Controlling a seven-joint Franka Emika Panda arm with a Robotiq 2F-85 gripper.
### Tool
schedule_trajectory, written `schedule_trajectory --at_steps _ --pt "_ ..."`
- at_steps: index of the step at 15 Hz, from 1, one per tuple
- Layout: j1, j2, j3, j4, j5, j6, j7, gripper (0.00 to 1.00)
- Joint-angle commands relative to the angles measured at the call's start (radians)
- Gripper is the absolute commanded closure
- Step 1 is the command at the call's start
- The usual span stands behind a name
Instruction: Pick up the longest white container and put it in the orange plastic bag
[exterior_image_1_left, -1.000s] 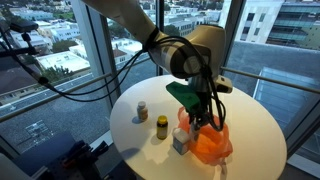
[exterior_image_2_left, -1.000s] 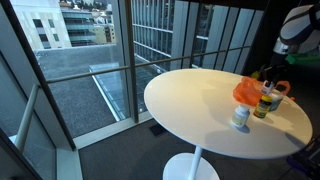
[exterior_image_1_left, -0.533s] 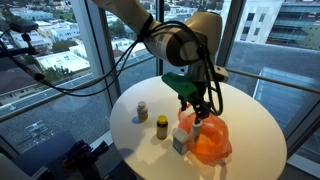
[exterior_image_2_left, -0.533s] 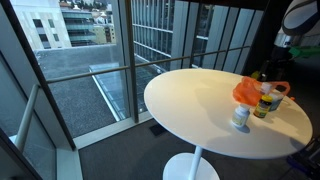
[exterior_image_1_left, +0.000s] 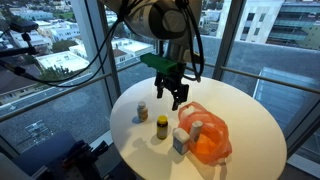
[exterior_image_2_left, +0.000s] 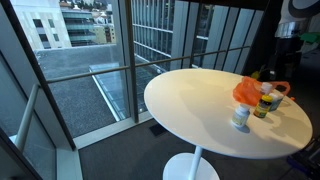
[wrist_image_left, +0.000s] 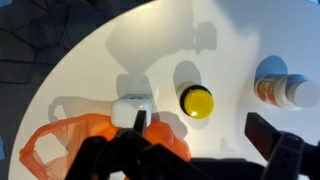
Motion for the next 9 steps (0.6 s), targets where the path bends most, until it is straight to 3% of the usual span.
schedule_trajectory --at_steps 1,6,9 --pt "0.021 -0.094 0.019 -0.047 -0.062 -0.084 0.055 0.00" --pt "0.043 -0.183 0.053 -0.093 -0.114 -0.135 0.081 0.00" --pt "0.035 -0.143 0.049 -0.065 -0.084 -0.124 0.053 0.00"
